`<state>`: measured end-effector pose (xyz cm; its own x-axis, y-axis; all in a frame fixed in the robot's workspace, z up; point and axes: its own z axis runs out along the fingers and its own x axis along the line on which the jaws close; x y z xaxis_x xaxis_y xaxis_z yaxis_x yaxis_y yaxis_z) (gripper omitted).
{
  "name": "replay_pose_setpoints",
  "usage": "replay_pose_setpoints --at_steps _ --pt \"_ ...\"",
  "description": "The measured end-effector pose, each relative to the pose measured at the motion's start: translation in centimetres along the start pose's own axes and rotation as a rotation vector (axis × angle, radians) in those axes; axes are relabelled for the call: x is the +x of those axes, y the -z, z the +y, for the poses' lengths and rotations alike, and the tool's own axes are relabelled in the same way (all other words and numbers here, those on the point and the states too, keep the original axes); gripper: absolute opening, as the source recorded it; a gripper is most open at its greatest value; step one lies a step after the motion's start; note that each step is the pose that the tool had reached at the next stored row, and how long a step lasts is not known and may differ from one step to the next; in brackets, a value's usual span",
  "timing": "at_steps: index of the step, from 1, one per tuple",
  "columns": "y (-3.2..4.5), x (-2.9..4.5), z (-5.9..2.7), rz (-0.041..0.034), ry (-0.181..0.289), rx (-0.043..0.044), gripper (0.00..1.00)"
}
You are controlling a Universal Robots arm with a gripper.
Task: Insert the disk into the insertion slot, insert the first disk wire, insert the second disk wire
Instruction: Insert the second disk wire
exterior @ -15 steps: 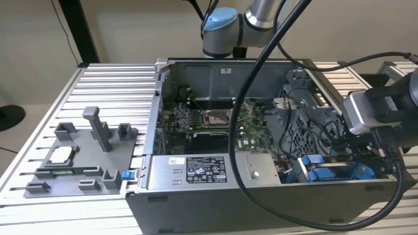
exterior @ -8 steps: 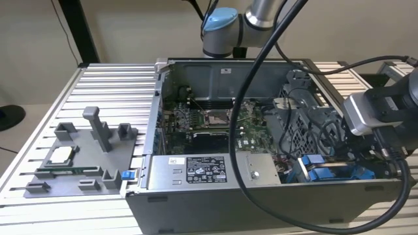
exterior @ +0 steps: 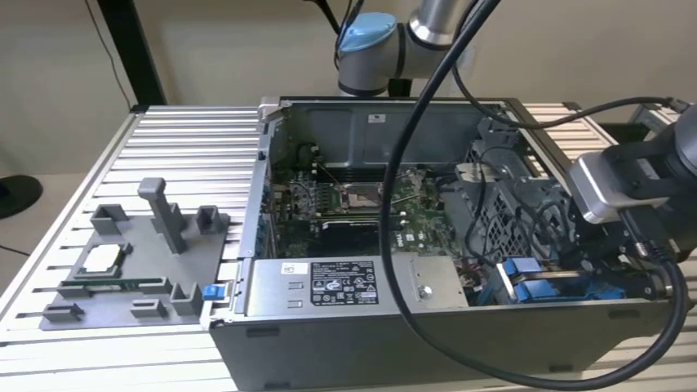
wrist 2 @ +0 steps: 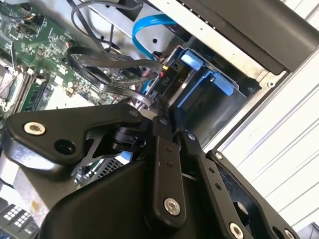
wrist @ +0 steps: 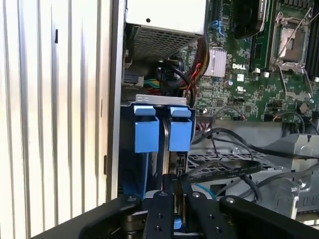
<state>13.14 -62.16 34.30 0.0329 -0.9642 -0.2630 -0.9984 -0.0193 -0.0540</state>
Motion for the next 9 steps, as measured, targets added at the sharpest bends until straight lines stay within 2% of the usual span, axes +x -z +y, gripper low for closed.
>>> replay_pose_setpoints --at_steps 9 --pt "0.2 -0.58 0.24 0.0102 -0.001 0.0001 0.0"
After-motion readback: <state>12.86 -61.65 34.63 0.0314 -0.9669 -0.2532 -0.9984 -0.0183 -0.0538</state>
